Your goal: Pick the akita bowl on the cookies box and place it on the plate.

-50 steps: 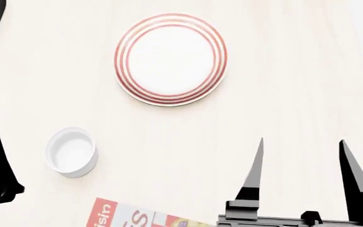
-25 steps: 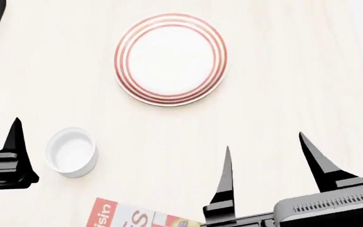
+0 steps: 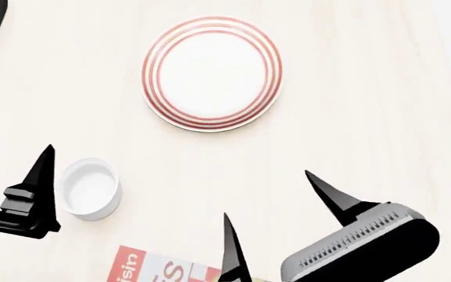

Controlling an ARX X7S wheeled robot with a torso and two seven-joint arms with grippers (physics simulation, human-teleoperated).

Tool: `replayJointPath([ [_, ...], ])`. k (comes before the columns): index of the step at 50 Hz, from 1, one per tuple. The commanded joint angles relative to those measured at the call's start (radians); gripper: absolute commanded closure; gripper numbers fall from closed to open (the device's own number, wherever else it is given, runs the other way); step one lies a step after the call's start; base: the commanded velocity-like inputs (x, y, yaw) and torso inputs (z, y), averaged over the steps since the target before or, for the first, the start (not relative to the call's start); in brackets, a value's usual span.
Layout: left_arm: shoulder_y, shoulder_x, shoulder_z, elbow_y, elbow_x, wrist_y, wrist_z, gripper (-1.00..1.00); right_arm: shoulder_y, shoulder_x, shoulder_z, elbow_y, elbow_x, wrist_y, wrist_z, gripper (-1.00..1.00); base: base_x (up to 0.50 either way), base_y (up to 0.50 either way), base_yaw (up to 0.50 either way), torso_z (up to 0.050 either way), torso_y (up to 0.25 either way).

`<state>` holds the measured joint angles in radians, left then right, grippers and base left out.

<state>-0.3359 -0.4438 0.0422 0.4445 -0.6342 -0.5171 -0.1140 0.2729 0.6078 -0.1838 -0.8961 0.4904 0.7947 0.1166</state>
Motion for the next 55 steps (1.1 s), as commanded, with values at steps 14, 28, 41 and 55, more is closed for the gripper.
replayJointPath([
  [14,-0.027,-0.014,0.005,-0.018,-0.014,0.006,0.026,-1.0,0.199,0.148,-0.079,-0.149,0.368,0.284,-0.031,-1.0,0.0,0.0,0.0,0.0,0.0],
  [28,-0.023,-0.017,0.01,-0.013,-0.015,0.007,0.024,-1.0,0.592,0.381,-0.541,-0.15,0.753,0.046,0.247,-1.0,0.0,0.0,0.0,0.0,0.0],
  [41,-0.017,-0.02,0.015,-0.005,-0.015,0.008,0.02,-1.0,1.036,0.41,-1.211,-0.151,0.739,-0.182,0.371,-1.0,0.0,0.0,0.0,0.0,0.0],
  [55,-0.009,-0.021,0.019,-0.004,-0.015,0.015,0.021,-1.0,1.191,0.3,-1.364,-0.133,0.863,-0.058,0.479,-1.0,0.0,0.0,0.0,0.0,0.0],
])
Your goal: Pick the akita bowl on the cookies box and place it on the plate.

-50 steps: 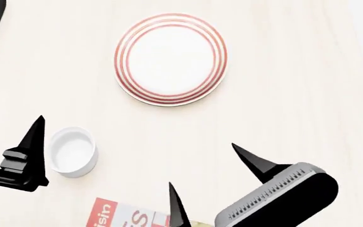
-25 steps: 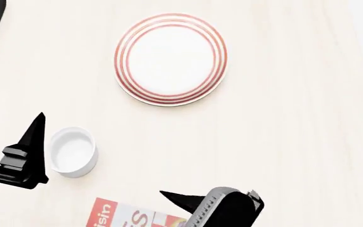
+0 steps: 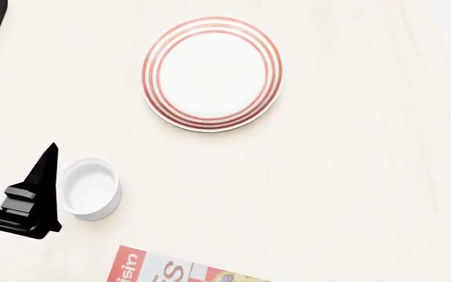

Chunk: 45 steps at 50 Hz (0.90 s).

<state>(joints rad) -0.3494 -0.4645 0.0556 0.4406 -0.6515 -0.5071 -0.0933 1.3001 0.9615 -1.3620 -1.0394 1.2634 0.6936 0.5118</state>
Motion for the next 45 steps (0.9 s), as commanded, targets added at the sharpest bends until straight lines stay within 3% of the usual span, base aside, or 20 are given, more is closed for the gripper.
replayJointPath([
  [1,0.004,0.0,0.005,0.0,0.002,0.005,0.0,-1.0,0.167,-0.058,-0.186,0.011,0.099,0.045,0.09,-1.0,0.0,0.0,0.0,0.0,0.0],
  [20,0.008,-0.004,0.01,0.004,-0.003,0.006,-0.002,-1.0,0.368,-0.248,-0.215,0.024,0.443,0.169,0.239,-1.0,0.0,0.0,0.0,0.0,0.0],
  [45,0.015,-0.008,0.012,0.008,-0.01,0.012,-0.005,-1.0,0.351,-0.324,-0.286,0.114,0.444,0.257,0.247,-1.0,0.0,0.0,0.0,0.0,0.0],
])
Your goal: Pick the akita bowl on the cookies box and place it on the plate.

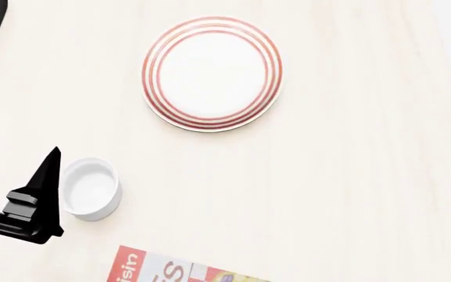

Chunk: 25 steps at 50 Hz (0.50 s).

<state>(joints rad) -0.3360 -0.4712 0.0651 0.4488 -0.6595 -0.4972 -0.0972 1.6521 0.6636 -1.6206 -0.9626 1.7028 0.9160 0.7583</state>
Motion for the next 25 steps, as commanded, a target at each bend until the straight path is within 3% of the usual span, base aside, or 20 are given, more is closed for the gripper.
replayJointPath([
  [1,0.003,-0.001,0.002,0.001,-0.002,0.003,-0.001,-1.0,0.001,-0.031,-0.03,0.037,0.01,0.037,0.004,-1.0,0.0,0.0,0.0,0.0,0.0],
  [25,0.007,-0.006,0.002,-0.003,-0.015,0.005,0.001,-1.0,-0.002,-0.117,-0.062,0.05,0.029,0.072,0.036,-1.0,0.0,0.0,0.0,0.0,0.0],
])
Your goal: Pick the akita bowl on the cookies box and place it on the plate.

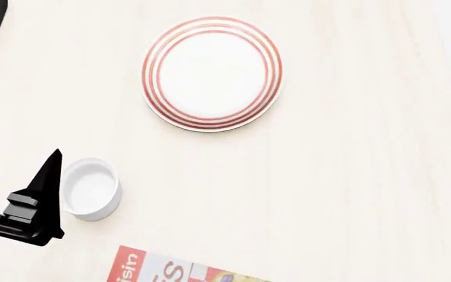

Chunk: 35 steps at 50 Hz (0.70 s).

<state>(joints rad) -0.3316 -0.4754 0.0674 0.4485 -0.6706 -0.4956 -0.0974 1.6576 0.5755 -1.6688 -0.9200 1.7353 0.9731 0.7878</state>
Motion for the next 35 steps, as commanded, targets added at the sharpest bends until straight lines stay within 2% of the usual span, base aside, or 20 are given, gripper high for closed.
replayJointPath([
  [1,0.003,-0.002,0.0,-0.003,-0.004,0.003,0.001,-1.0,-0.009,-0.029,-0.015,0.008,-0.006,0.017,0.005,-1.0,0.0,0.0,0.0,0.0,0.0],
  [20,0.006,-0.005,0.003,-0.005,-0.005,0.01,0.001,-1.0,-0.041,-0.026,-0.038,0.028,-0.064,0.044,-0.02,-1.0,0.0,0.0,0.0,0.0,0.0],
  [21,0.006,-0.005,0.003,-0.003,-0.006,0.01,0.001,-1.0,-0.043,-0.025,-0.037,0.027,-0.069,0.043,-0.021,1.0,0.0,0.0,0.0,0.0,0.0],
  [35,0.008,-0.008,0.005,-0.001,-0.009,0.011,-0.001,-1.0,-0.04,-0.015,-0.036,0.02,-0.093,0.051,-0.025,1.0,0.0,0.0,0.0,0.0,0.0],
])
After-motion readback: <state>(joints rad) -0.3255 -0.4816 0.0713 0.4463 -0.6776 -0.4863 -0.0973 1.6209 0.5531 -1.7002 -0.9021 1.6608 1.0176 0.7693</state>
